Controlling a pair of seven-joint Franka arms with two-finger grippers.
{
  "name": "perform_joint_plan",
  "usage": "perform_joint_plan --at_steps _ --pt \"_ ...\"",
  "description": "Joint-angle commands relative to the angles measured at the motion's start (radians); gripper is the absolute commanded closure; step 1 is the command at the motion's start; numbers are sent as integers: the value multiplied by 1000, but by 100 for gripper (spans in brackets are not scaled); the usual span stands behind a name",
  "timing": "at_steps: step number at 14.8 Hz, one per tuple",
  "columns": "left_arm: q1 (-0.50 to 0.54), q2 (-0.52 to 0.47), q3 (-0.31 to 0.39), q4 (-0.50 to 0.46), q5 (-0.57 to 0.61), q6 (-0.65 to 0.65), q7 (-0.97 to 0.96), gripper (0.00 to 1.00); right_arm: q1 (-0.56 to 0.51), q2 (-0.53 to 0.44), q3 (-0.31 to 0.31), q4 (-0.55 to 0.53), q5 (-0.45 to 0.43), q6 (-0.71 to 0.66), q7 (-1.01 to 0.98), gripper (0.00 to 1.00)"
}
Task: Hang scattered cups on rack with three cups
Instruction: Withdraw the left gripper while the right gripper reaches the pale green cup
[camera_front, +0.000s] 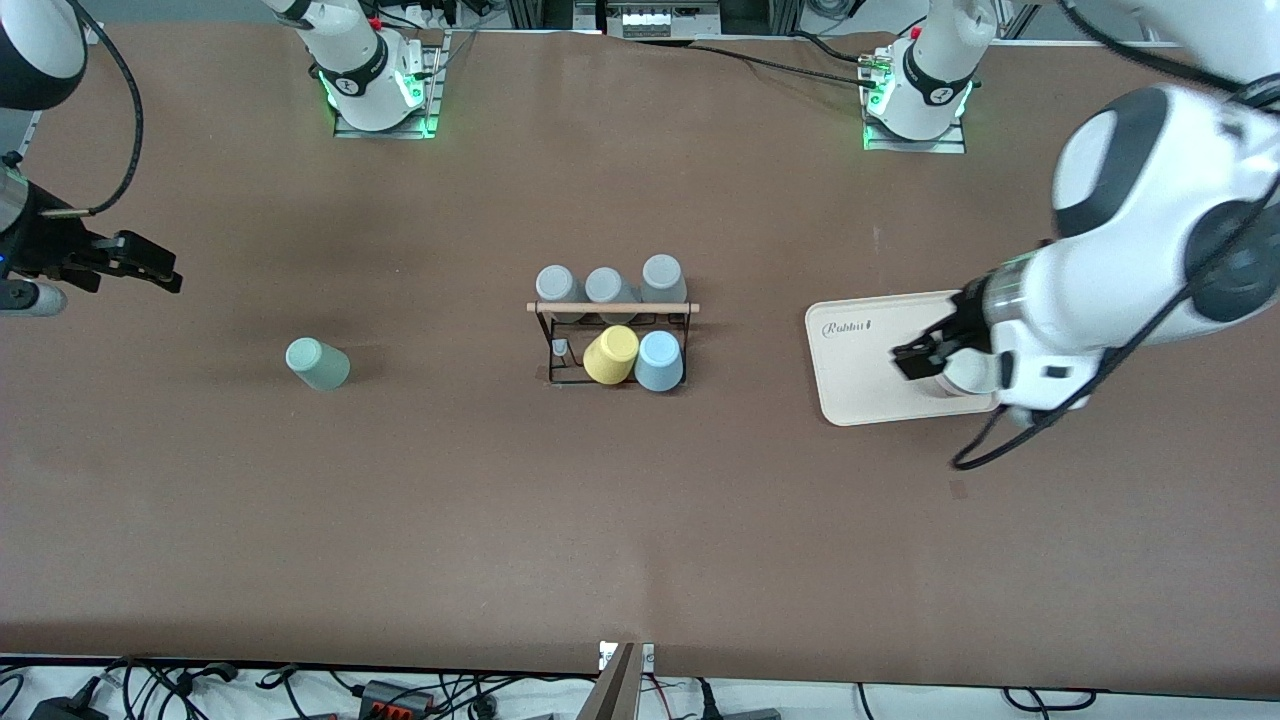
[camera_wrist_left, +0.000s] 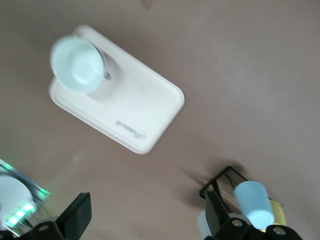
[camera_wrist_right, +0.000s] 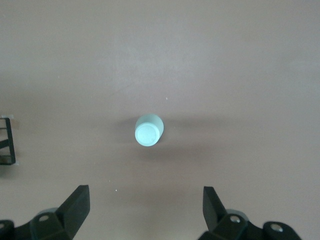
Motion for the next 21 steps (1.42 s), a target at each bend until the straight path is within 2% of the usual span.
perform_joint_plan --at_steps 1,3,6,7,10,12,15,17,19,21 --pt "41 -119 -1 -36 45 -60 108 0 25 75 -2 11 -3 -5 -11 0" --pt "100 -156 2 -53 45 -149 205 0 55 117 -2 11 -6 -2 7 0" --pt "122 -161 -11 -76 40 -142 240 0 89 192 -2 5 -9 33 26 0" --pt "120 -164 -12 -81 46 -177 293 0 97 207 -2 0 -14 56 29 0" --pt "125 -194 0 -116 53 -197 478 0 80 243 -3 -62 -14 168 29 0" --pt "134 -220 -3 -153 53 -191 533 0 80 255 -8 -127 -14 258 29 0" --pt "122 -297 -61 -272 89 -121 538 0 59 286 -9 -217 -12 398 29 0" --pt "131 -404 -157 -436 161 -20 538 0 55 303 -9 -233 -12 448 29 0" --pt "134 -498 -170 -571 160 57 539 0 54 315 -9 -244 -12 454 29 0" --pt "135 -498 -155 -575 160 62 544 0 54 332 -9 -248 -11 466 30 0"
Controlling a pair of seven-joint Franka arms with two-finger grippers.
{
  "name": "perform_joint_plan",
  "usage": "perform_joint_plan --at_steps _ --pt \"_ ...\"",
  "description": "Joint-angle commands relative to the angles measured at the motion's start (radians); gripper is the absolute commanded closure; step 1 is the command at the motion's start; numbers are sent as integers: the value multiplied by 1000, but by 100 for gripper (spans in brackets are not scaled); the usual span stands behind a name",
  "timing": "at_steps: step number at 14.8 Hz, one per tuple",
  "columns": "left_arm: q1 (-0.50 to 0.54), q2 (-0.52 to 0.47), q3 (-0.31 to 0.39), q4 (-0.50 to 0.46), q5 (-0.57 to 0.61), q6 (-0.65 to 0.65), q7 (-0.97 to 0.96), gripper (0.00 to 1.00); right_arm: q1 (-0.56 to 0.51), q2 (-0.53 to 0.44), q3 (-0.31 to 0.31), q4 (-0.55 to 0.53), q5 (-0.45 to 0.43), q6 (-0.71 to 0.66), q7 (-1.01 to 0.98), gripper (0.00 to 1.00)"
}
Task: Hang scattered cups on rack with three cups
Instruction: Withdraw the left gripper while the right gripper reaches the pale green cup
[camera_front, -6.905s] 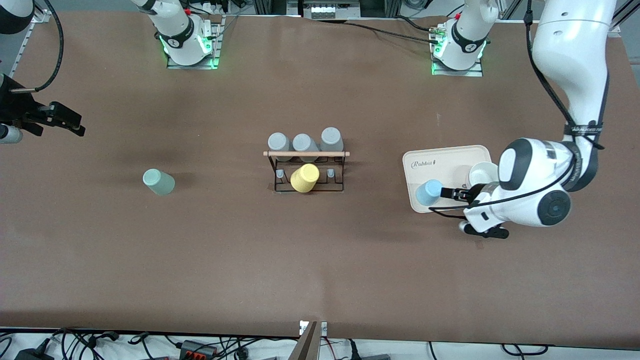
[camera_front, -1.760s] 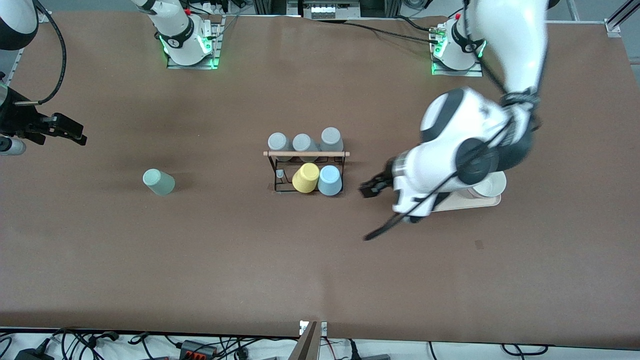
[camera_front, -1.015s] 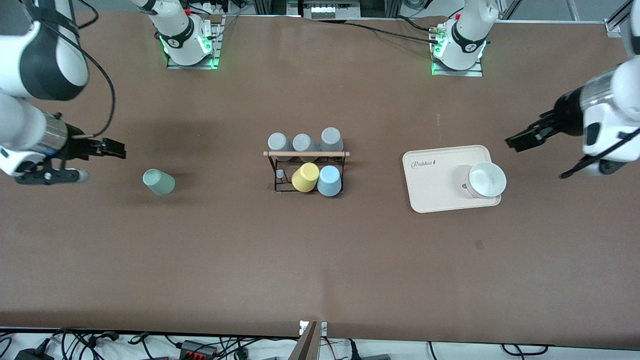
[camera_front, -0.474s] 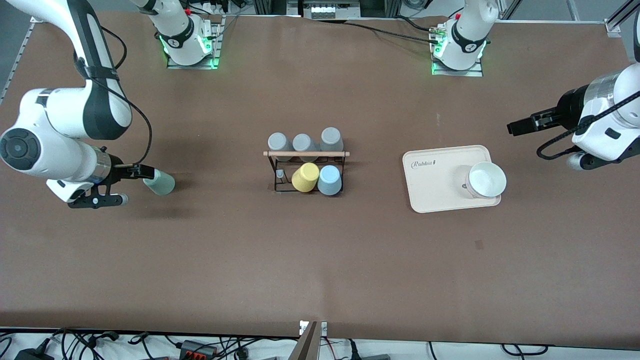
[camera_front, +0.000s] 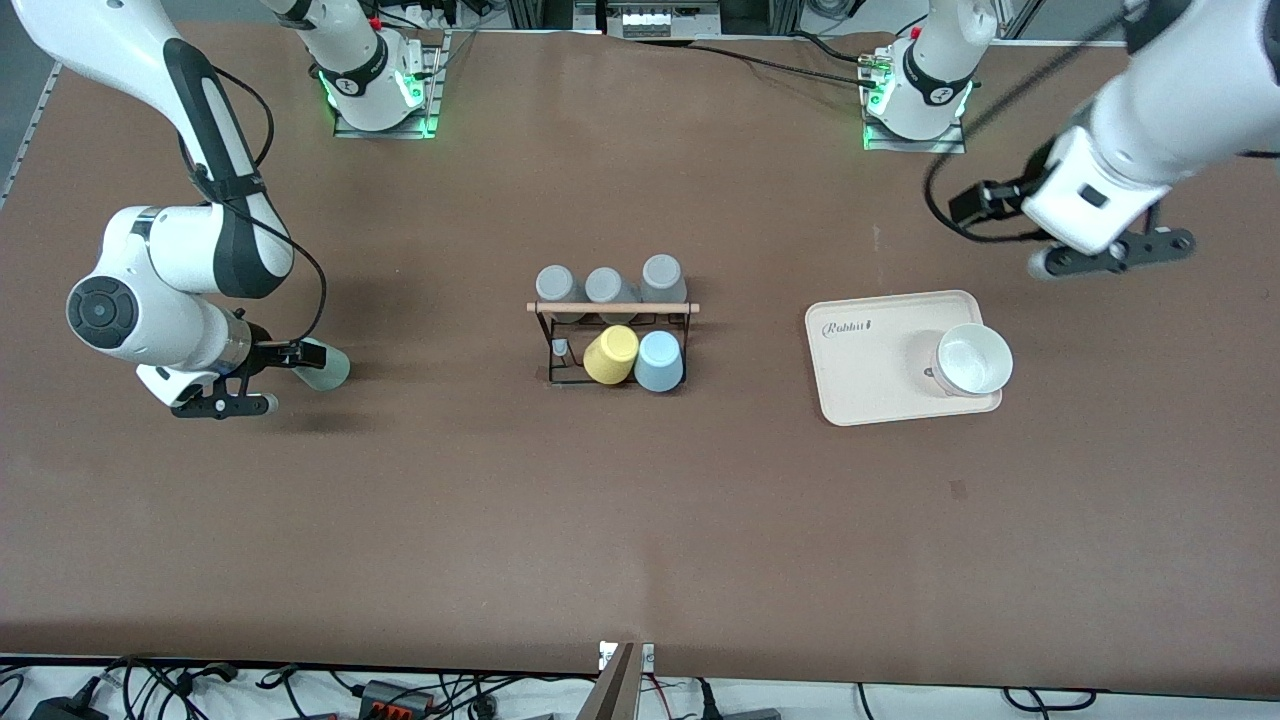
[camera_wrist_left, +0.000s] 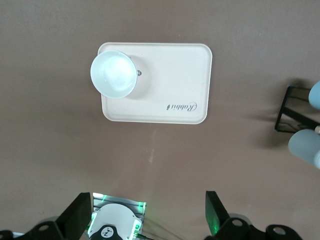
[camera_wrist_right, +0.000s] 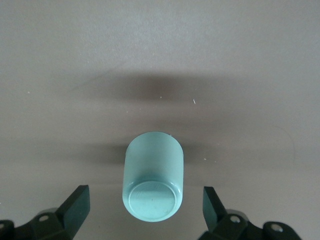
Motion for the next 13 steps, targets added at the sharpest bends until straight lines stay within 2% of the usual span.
perform_joint_plan --at_steps 1,3,5,9,13 --pt "22 -69 23 -98 25 50 43 0 -4 13 4 -21 -10 37 13 0" --pt "54 -61 65 -82 29 50 113 0 -4 18 4 -35 -10 51 13 0" --pt "123 -46 56 -74 15 59 270 0 4 29 2 -40 -10 51 13 0" --pt "145 1 53 9 16 38 266 0 -2 40 2 -52 -12 72 13 0" --pt "137 -8 47 15 15 25 264 0 -11 72 4 -52 -12 95 13 0"
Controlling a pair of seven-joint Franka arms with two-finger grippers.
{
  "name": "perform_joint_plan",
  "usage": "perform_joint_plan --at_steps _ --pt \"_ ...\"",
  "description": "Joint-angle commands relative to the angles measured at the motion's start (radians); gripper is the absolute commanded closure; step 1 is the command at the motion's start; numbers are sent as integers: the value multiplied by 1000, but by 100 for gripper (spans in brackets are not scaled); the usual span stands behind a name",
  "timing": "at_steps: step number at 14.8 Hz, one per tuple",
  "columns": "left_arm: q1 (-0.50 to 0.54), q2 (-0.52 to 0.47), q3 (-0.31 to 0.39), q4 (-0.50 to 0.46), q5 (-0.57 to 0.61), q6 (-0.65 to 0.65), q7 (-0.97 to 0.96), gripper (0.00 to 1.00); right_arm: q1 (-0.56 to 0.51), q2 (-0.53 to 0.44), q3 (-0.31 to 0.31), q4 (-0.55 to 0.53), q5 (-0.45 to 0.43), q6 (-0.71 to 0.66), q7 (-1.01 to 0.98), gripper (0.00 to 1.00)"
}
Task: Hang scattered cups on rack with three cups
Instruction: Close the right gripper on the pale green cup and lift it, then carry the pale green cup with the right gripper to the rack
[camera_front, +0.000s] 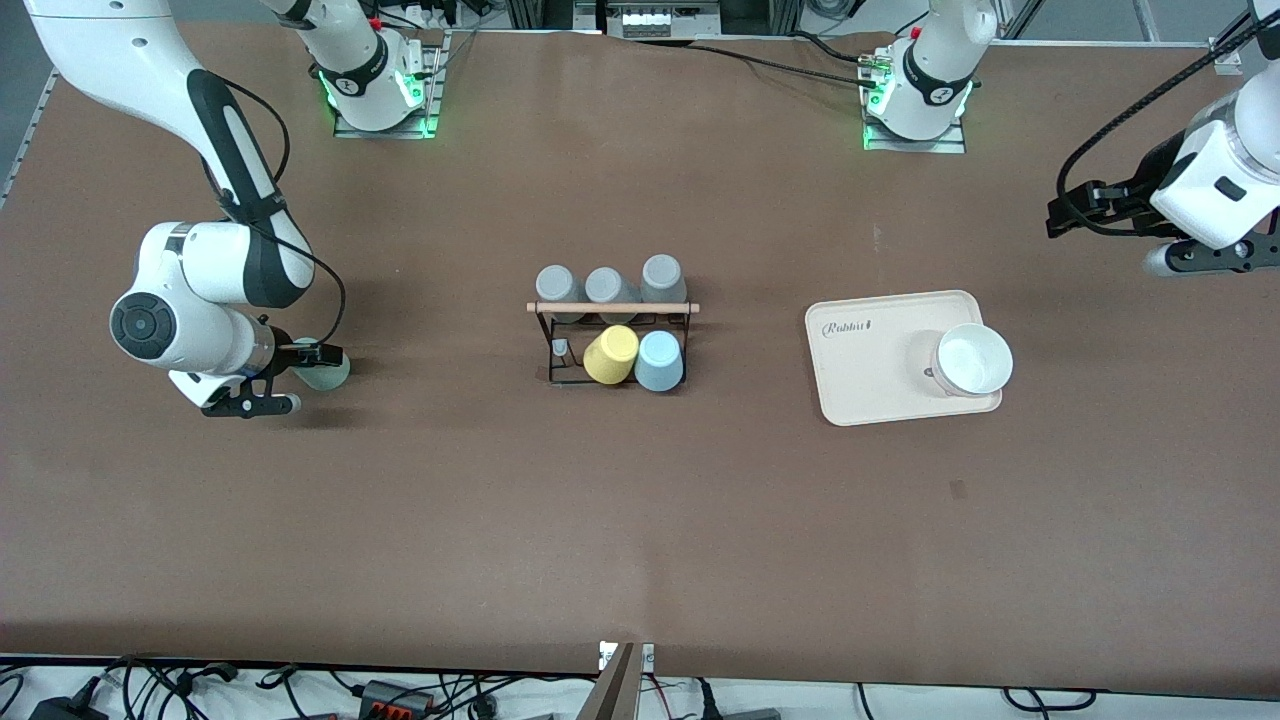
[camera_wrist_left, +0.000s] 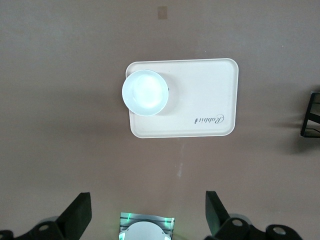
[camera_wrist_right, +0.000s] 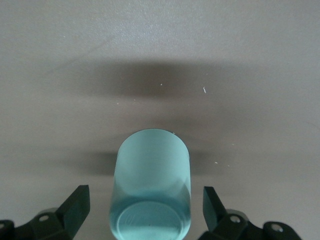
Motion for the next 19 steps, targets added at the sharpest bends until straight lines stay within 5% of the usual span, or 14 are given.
perform_joint_plan --at_steps 1,4,13,19 --pt "2 14 -2 38 2 -30 20 0 -10 9 3 -12 -12 24 13 0" --pt "8 12 1 38 1 -56 9 0 -8 7 3 -12 -12 17 13 0" --pt "9 15 -2 66 -8 -49 8 0 5 -34 11 27 -3 -80 11 57" --pt "9 15 0 64 -10 -30 8 0 111 -19 71 391 135 -394 13 67"
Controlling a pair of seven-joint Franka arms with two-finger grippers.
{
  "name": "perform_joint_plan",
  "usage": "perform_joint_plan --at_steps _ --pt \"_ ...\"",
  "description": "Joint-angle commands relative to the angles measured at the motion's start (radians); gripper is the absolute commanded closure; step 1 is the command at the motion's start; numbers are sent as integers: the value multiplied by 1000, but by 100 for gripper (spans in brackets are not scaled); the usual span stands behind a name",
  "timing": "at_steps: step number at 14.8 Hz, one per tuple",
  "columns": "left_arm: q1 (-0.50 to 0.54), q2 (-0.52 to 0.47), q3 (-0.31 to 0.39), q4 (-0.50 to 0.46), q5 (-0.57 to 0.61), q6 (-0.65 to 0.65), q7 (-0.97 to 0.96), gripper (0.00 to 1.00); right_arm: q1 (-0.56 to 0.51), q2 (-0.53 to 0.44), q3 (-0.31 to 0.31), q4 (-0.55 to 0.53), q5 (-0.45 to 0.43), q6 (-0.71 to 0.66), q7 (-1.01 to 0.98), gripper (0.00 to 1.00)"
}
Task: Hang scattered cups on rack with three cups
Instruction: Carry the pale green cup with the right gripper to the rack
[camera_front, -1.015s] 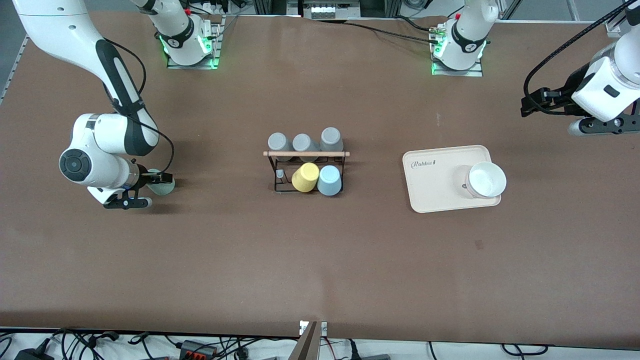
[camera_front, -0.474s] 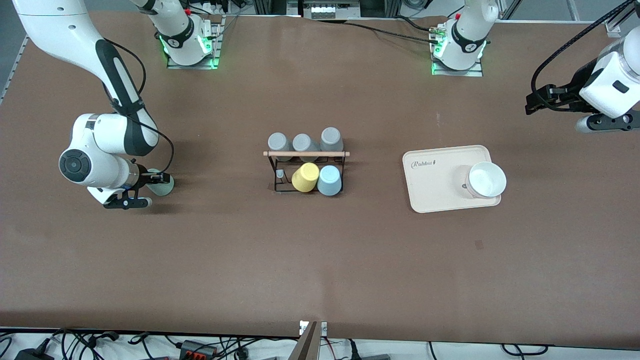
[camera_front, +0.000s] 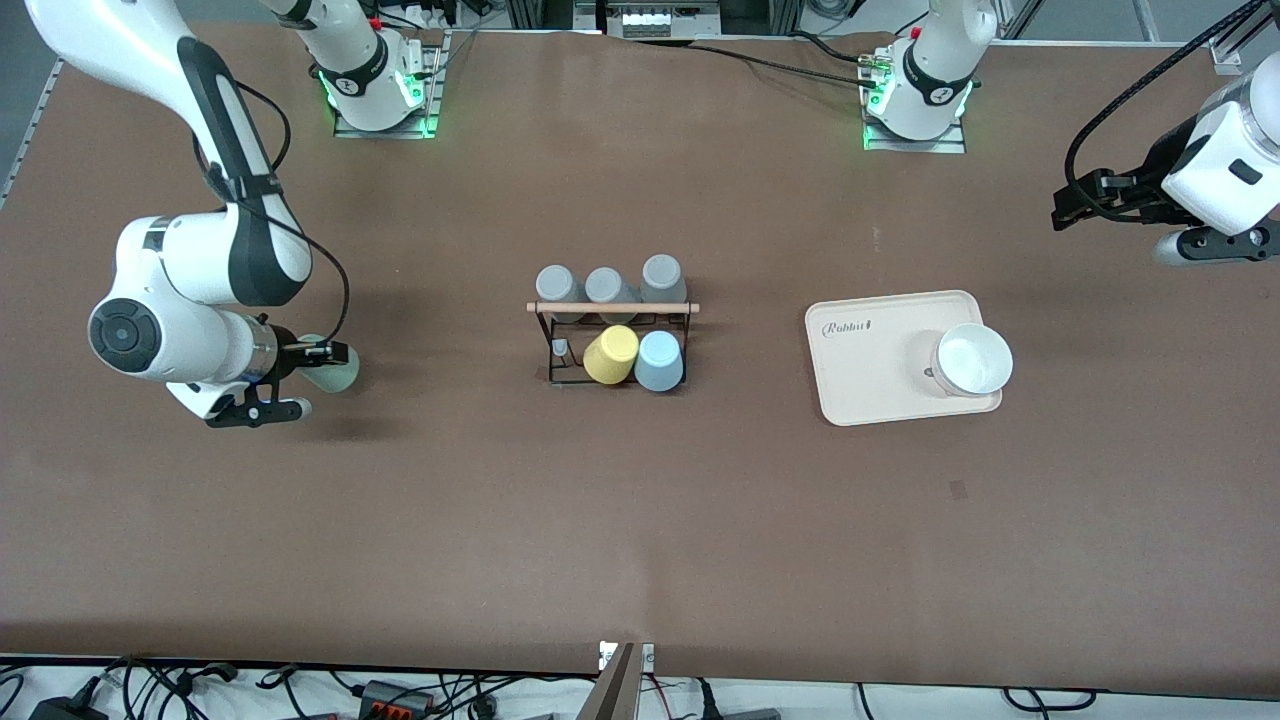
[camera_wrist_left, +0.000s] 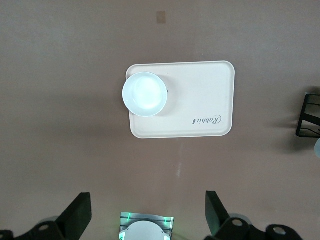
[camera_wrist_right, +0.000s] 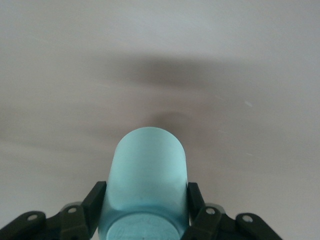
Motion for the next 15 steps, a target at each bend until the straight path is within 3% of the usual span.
perform_joint_plan --at_steps 1,7,15 --pt "5 15 -2 29 -9 -6 8 0 92 25 7 167 49 -76 11 67" --pt "5 14 -3 28 -9 -9 8 0 313 57 4 285 41 -64 377 67" --pt "5 14 -3 28 -9 -11 8 0 409 122 7 316 45 36 587 67"
